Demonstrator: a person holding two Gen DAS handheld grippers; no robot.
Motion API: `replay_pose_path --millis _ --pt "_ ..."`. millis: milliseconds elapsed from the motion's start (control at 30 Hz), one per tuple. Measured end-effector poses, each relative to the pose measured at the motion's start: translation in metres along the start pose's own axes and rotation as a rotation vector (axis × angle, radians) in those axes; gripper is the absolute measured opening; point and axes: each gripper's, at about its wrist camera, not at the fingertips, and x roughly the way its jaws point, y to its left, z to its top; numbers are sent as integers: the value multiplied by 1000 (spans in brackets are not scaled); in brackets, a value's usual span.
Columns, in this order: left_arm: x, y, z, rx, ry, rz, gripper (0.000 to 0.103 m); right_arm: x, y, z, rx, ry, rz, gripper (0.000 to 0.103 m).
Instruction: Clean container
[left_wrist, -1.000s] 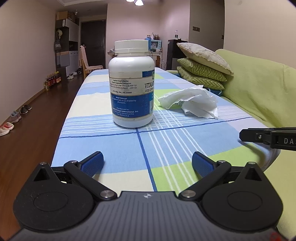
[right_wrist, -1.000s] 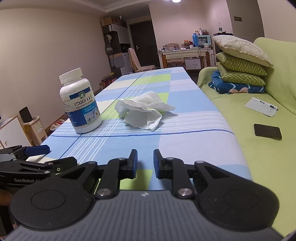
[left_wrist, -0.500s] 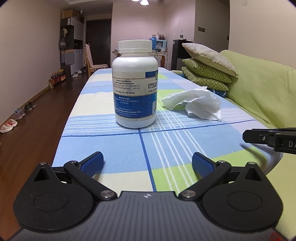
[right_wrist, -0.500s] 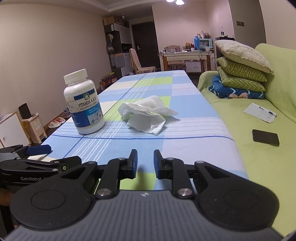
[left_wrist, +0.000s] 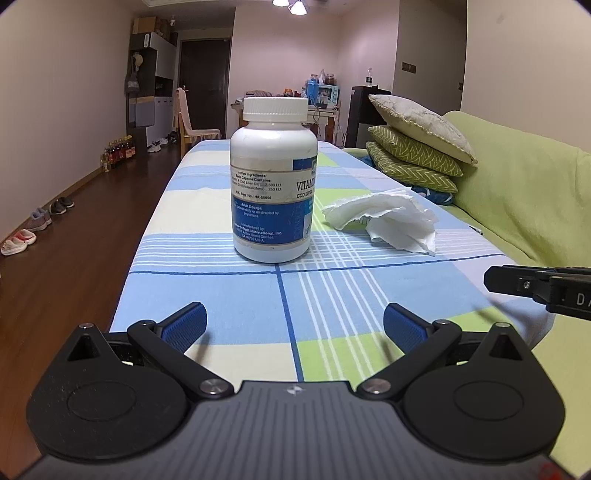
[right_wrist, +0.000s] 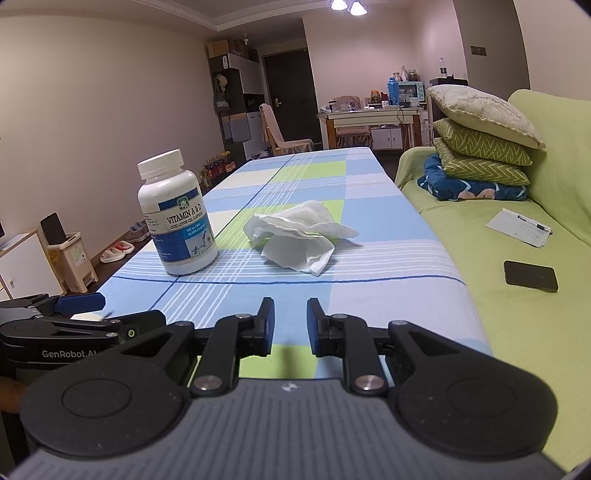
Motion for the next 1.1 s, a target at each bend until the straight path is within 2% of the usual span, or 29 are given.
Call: replay_pose_path --millis 567,833,1100 --pt "-10 -4 -3 23 -13 -16 102 -2 6 -2 -30 16 -54 17" --pt "-13 -3 -4 42 -15 -14 102 4 9 3 -38 61 -81 17" --pt "-13 0 -5 37 -14 -14 102 5 8 3 -44 67 -77 17"
